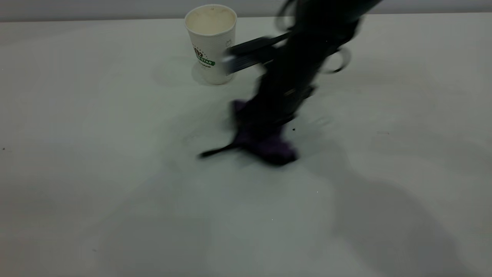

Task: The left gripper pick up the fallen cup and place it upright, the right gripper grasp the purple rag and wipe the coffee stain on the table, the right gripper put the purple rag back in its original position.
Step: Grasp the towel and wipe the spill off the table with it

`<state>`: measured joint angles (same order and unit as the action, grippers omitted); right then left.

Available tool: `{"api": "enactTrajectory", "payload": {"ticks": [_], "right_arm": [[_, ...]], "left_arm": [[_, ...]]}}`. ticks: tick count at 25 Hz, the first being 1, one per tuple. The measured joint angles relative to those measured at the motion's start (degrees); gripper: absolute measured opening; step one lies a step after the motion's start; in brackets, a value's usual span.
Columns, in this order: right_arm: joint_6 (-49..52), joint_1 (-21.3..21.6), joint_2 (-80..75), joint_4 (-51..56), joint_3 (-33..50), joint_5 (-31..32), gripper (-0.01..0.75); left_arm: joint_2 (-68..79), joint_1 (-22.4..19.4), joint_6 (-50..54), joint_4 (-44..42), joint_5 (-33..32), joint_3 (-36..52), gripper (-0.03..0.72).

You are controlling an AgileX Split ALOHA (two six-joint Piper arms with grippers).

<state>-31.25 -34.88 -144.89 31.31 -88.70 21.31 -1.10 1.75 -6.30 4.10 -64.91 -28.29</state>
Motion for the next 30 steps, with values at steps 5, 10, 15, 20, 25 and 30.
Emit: {"api": "enactTrajectory", "payload": {"ticks": [5, 10, 15, 20, 25, 30], "right_arm": [[0.00, -8.66, -0.48, 4.77, 0.10, -7.36, 0.099], [-0.04, -9.29, -0.76, 6.95, 0.10, -12.83, 0.099], [-0.04, -3.40, -1.71, 7.24, 0.10, -15.85, 0.099], [-0.04, 3.89, -2.98, 8.11, -1.21, -16.13, 0.099], [-0.04, 13.05, -3.24, 8.40, -1.71, -15.30, 0.099], [-0.04, 23.99, -2.02, 8.33, -1.71, -7.59, 0.119]], "left_arm": [[0.00, 0.00, 0.00, 0.00, 0.00, 0.00, 0.433], [0.00, 0.00, 0.00, 0.00, 0.00, 0.00, 0.433], [0.00, 0.00, 0.05, 0.00, 0.00, 0.00, 0.433], [0.00, 0.00, 0.06, 0.00, 0.00, 0.00, 0.433], [0.00, 0.00, 0.06, 0.00, 0.00, 0.00, 0.433], [0.00, 0.00, 0.06, 0.00, 0.00, 0.00, 0.433]]}}
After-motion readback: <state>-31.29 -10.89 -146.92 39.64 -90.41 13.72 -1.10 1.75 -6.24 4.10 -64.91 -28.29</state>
